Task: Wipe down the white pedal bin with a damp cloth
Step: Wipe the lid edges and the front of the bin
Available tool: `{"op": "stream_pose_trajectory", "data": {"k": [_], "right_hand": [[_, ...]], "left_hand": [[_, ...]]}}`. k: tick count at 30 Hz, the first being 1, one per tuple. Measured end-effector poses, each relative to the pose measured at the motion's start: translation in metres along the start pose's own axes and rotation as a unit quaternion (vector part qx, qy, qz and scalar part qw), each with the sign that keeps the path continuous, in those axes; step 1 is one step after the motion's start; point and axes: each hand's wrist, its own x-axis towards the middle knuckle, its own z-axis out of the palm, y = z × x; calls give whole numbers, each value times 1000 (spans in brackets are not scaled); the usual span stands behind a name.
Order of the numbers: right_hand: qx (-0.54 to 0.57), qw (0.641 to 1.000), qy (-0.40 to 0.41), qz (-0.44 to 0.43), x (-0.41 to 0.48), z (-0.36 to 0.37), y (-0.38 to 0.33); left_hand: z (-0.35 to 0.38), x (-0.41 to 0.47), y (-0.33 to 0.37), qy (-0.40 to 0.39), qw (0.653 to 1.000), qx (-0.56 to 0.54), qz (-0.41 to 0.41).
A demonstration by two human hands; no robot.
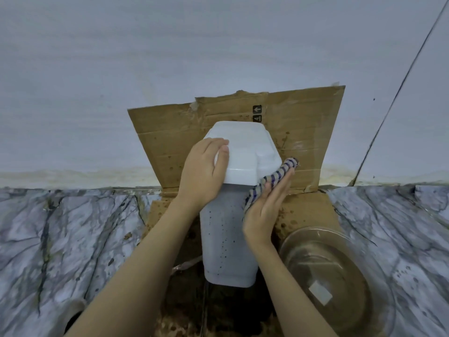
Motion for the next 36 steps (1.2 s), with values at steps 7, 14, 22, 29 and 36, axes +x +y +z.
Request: {"op": "stream_pose_trajectory", "data": {"k": [7,14,22,29,36], "right_hand": [[-357,917,-34,-176,-49,10,63],[-451,814,-41,-365,-11,25,47],[-454,800,-76,-386,-39,36,80],[-444,826,-3,-349,-19,65,50],[-451,812,-42,-369,-40,45,75]], "left_hand": [[-13,39,-25,-121,993,13,4],[-7,58,-30,-154,987,-39,-33],[2,69,-32,-162,984,-46,-60],[9,69,-30,-150,985,-47,-67],[3,58,-28,-132,986,-79,-67]]}}
